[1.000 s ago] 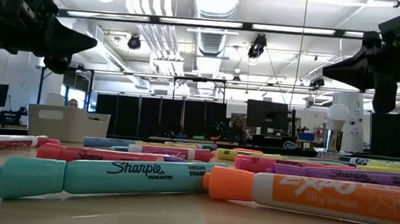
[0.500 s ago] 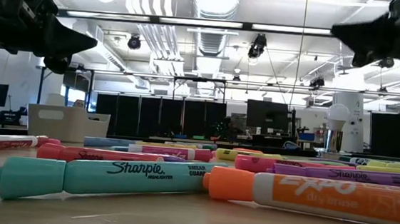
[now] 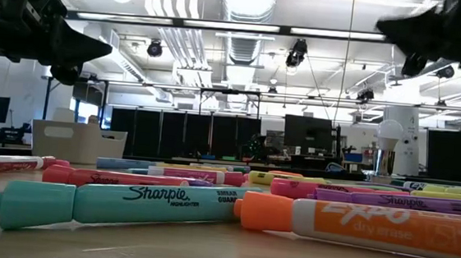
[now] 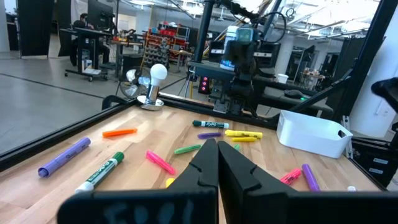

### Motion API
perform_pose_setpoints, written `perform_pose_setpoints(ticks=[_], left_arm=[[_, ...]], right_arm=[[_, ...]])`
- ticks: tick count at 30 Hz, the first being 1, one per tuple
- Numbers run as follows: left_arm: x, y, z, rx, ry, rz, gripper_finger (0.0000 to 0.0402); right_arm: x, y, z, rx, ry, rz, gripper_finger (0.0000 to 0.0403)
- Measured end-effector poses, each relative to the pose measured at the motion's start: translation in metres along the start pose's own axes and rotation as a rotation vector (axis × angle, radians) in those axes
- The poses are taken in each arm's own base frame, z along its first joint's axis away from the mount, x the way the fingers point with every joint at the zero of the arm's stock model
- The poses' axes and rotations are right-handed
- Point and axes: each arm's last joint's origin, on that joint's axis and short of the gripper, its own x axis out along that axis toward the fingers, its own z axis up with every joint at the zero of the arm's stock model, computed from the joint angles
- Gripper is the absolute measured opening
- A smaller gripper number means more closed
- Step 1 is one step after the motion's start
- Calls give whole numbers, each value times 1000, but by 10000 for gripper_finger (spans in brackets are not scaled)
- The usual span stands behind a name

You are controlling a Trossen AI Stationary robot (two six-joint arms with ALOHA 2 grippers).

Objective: Pick & Place Markers
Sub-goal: Put the left yellow highlighter pen into the black bin

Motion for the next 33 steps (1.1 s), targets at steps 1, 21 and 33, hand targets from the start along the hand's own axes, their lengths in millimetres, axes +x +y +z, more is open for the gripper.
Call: perform_pose_setpoints(ticks=[1,21,33], left_arm=[[0,0,0,0,0,0,0],[0,0,0,0,0,0,0],[0,0,0,0,0,0,0]], right_arm=[[4,1,-2,6,37,-22,21],[94,30,-67,295,722,-244,13],[150,57,-85,320,1242,-382,55]])
